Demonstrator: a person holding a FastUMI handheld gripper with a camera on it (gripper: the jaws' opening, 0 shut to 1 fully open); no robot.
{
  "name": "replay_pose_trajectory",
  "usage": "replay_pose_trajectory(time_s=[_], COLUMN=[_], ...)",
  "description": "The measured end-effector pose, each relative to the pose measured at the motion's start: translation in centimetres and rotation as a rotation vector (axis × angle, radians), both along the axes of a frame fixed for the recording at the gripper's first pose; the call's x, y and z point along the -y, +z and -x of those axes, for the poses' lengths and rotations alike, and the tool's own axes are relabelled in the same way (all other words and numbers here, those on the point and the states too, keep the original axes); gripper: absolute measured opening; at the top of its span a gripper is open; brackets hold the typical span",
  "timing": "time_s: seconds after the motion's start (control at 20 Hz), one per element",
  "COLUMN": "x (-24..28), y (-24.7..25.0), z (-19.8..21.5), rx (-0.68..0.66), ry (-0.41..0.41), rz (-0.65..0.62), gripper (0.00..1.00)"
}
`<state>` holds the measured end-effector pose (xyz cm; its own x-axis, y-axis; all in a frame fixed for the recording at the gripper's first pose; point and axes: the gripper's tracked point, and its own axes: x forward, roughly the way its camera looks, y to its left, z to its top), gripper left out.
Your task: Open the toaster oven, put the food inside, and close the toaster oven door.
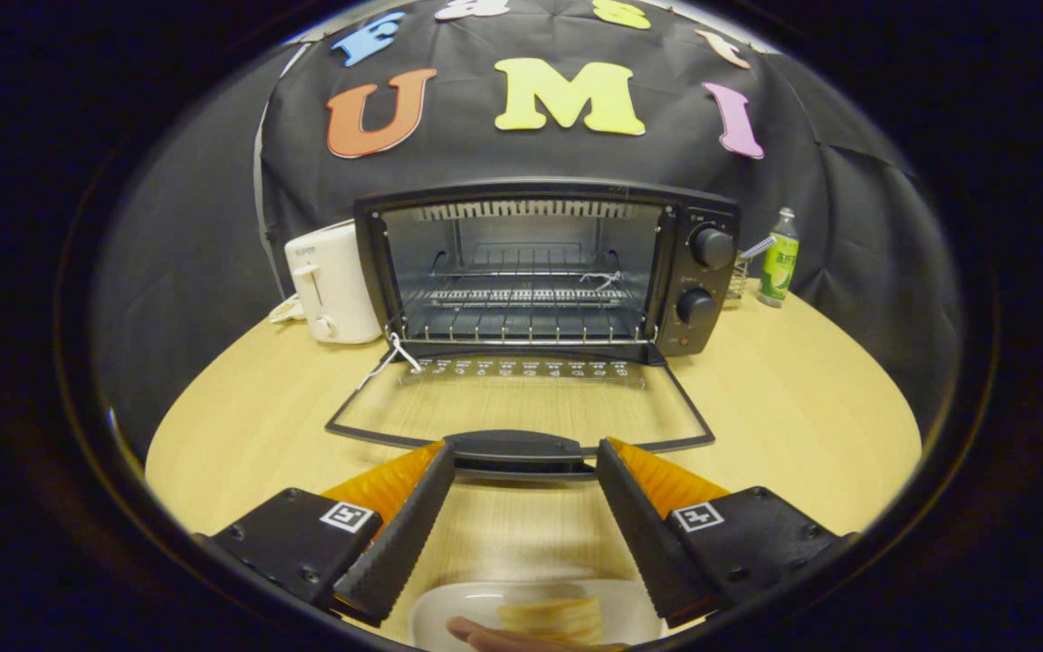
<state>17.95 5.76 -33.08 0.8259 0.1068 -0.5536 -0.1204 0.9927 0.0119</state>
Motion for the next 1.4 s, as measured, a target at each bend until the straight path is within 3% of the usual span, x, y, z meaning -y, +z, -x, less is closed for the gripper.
replay_pose_trajectory(time_s=[0.4, 0.8, 1.0, 1.25, 1.4], x=[0.8, 2.8, 1.9, 2.7, 2.8], y=[2.1, 2.0, 1.1, -0.7, -1.9], z=[4.1, 10.3, 13.1, 13.7, 13.8], rx=[0.015, -0.105, -0.162, -0.206, -0.254], ry=[0.038, -0.031, 0.021, 0.012, -0.011], rz=[0.035, 0.094, 0.103, 0.15, 0.104], gripper=[1.0, 1.0, 1.0, 1.0, 1.0])
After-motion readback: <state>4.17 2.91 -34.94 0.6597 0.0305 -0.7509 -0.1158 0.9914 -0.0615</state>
